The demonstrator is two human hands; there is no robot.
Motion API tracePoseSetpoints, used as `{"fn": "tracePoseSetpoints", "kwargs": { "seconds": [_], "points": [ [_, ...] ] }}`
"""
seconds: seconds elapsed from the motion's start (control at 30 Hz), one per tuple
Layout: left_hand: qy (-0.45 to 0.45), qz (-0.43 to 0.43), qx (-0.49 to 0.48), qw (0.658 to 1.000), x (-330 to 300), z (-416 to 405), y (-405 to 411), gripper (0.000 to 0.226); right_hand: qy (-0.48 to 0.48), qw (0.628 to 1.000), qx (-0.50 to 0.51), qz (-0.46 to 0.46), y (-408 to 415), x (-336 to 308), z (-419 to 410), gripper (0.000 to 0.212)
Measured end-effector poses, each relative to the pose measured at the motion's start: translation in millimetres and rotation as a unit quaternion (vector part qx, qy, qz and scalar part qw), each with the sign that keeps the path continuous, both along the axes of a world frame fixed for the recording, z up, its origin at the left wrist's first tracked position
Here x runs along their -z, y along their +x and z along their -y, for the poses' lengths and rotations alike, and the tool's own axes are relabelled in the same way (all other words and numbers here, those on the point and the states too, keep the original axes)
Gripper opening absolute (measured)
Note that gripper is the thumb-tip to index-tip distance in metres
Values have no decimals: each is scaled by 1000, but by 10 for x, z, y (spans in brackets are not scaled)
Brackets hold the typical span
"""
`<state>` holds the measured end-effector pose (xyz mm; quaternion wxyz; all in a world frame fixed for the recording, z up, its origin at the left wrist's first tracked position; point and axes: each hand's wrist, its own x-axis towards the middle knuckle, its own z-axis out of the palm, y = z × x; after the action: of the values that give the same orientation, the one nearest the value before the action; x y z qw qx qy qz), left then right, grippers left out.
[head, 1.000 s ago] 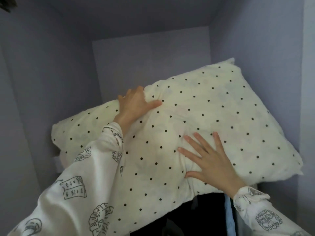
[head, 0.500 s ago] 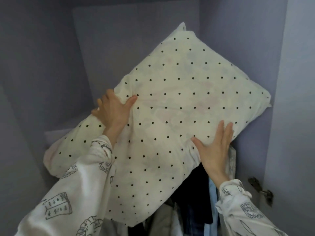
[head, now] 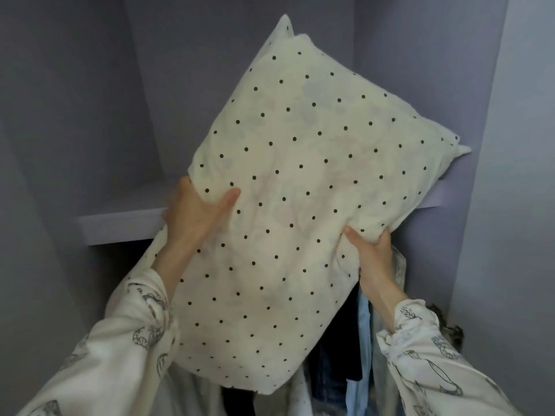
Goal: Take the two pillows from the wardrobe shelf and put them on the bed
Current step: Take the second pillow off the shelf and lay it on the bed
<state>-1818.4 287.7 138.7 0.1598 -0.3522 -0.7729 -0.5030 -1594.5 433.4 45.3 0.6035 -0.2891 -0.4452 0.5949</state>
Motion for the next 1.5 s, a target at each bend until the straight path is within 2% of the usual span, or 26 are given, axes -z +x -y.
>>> {"fn": "tracePoseSetpoints", "kwargs": {
  "seconds": [0.1, 0.23, 0.37, 0.63, 0.83, 0.97, 1.13, 1.3, 1.5],
  "points": [
    [12, 7, 16, 1000, 166, 132, 202, 99, 10, 1000, 13, -4, 90, -9, 3, 69],
    [38, 78, 50, 995, 305, 400, 351, 108, 54, 998, 22, 23, 228, 12, 49, 72],
    [59, 118, 31, 991, 404, 734, 633, 102, 98, 994, -17, 39, 337, -16, 173, 67],
    [104, 122, -137, 978, 829, 1578, 1782, 89, 151, 972, -168, 60, 804, 147, 614, 68],
    [165, 147, -207, 953, 1121, 2397, 2625, 72, 184, 946, -258, 70, 1172, 192, 1167, 60],
    [203, 145, -278, 928, 1321, 3008, 3051, 59, 204, 915, -342, 61, 1265, 238, 1688, 67],
    [230, 113, -398, 881, 1577, 3843, 3615, 54, 222, 862, -452, 56, 1270, 309, 2540, 64],
    [256, 77, -499, 824, 1597, 4639, 3945, 68, 235, 806, -542, 38, 1126, 226, 3410, 74],
    [294, 43, -581, 758, 1630, 5585, 4276, 77, 258, 730, -632, 12, 803, 48, 4615, 73]
  ]
}}
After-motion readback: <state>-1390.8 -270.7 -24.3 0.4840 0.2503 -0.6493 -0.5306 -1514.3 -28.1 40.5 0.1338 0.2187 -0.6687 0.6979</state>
